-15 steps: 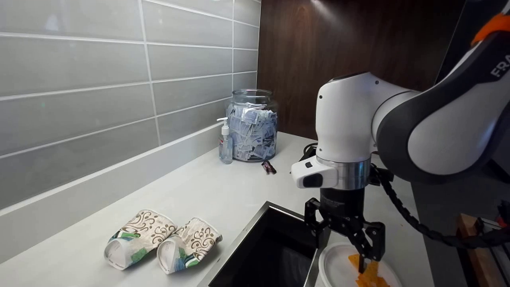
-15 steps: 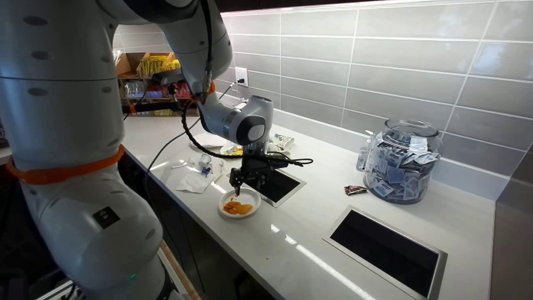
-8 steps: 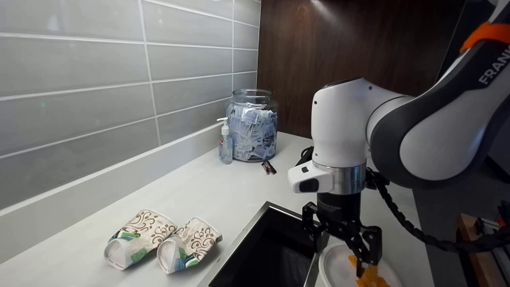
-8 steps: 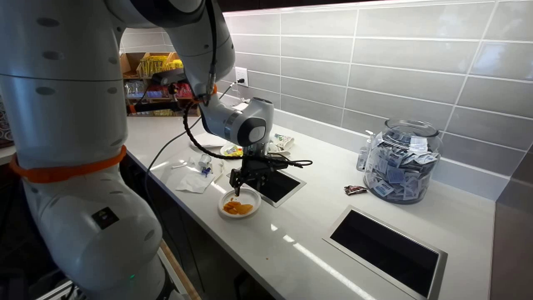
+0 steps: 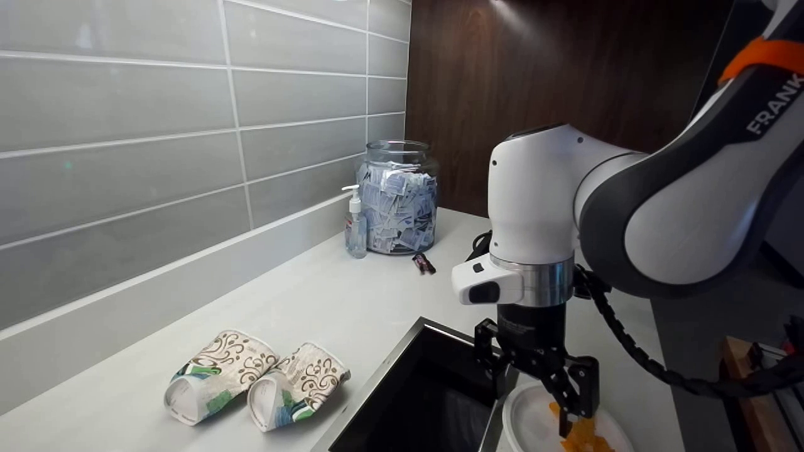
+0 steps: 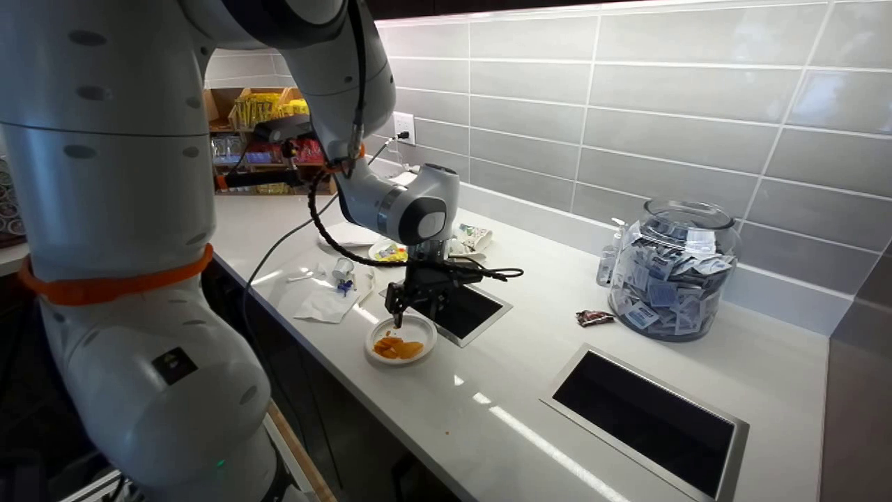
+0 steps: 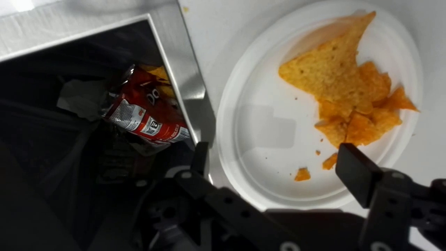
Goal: Pour the snacks from the white plate into the left trash chute.
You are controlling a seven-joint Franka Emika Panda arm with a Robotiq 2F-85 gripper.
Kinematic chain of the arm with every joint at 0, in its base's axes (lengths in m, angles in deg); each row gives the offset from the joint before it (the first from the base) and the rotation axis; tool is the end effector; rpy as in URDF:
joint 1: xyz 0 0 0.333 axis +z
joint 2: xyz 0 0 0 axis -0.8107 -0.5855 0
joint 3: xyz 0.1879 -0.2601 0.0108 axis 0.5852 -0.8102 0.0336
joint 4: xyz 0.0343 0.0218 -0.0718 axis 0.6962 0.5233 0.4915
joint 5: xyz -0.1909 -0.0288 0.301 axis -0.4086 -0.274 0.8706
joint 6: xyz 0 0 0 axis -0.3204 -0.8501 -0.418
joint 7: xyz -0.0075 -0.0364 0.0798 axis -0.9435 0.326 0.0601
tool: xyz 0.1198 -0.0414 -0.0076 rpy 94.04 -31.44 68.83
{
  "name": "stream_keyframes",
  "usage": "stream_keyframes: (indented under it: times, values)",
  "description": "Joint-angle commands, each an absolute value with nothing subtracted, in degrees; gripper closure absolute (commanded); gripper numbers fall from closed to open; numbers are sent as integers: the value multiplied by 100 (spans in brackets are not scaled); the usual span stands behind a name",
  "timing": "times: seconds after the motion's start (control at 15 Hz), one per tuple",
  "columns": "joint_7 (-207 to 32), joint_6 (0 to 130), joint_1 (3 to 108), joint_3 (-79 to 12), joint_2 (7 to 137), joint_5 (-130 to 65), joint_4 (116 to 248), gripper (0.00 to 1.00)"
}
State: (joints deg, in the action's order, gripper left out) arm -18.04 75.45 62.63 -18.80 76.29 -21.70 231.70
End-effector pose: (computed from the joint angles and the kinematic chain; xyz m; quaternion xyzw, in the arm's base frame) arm 0.4142 0.1466 0.2154 -0.7746 -0.6254 0.0520 0.0785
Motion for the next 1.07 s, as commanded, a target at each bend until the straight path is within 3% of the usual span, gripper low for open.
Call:
stream_keyframes:
  times: [0.0,0.33,0.4,0.53,0.67,1.0]
  values:
    - [-1908,7592,6146,-1788,7532,-2298,23120,12]
    - [-1882,7580,6099,-1787,7529,-2285,23110,55]
    - [-1878,7577,6090,-1788,7532,-2285,23109,59]
    - [-1875,7578,6077,-1789,7538,-2283,23111,63]
    - [-1873,7579,6067,-1789,7545,-2280,23116,58]
    - [-1882,7586,6059,-1787,7558,-2281,23128,60]
